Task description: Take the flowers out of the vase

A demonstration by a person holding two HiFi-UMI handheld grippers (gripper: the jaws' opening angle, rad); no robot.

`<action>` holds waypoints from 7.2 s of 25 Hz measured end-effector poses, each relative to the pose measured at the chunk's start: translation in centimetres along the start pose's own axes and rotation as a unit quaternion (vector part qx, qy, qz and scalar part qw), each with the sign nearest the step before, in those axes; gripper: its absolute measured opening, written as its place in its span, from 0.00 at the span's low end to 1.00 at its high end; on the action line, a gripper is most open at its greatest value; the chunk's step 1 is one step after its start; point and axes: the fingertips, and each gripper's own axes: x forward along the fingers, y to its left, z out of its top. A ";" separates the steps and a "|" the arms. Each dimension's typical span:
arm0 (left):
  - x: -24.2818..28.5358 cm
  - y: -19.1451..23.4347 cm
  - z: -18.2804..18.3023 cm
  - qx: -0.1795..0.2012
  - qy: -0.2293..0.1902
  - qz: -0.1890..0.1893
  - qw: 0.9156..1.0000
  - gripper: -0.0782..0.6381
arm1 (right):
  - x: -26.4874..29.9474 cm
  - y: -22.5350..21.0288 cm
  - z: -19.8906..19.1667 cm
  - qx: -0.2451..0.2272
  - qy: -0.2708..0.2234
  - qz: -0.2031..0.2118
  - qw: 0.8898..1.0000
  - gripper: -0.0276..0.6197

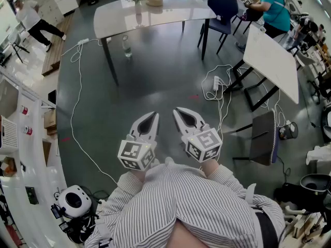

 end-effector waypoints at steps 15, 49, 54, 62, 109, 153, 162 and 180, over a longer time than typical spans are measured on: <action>0.1 0.6 0.0 0.000 0.004 0.008 1.000 0.13 | 0.8 -0.1 -0.2 0.004 0.015 -0.001 1.000 0.06; 10.8 4.5 0.4 -0.009 0.018 0.002 1.000 0.13 | 7.8 -8.3 0.3 0.014 0.024 0.015 1.000 0.07; 15.0 9.2 2.2 -0.002 0.027 -0.008 1.000 0.13 | 14.0 -10.7 1.6 0.021 0.026 0.007 0.999 0.06; 21.0 18.3 7.1 0.007 0.025 -0.027 0.999 0.13 | 25.0 -13.4 5.4 0.019 0.020 -0.006 1.000 0.07; 52.8 43.2 17.7 -0.023 -0.015 0.059 0.998 0.13 | 57.7 -37.5 15.2 -0.004 0.048 0.043 0.998 0.07; 65.6 61.0 25.7 0.016 0.039 -0.110 0.993 0.13 | 80.0 -41.4 21.9 0.028 -0.008 -0.022 0.999 0.07; 67.3 61.9 24.5 0.000 0.052 -0.105 0.993 0.13 | 80.4 -42.7 21.5 0.017 0.015 -0.020 1.000 0.07; 67.4 63.3 23.8 -0.026 0.056 -0.065 0.996 0.13 | 79.7 -45.5 22.0 0.024 0.002 -0.047 0.999 0.07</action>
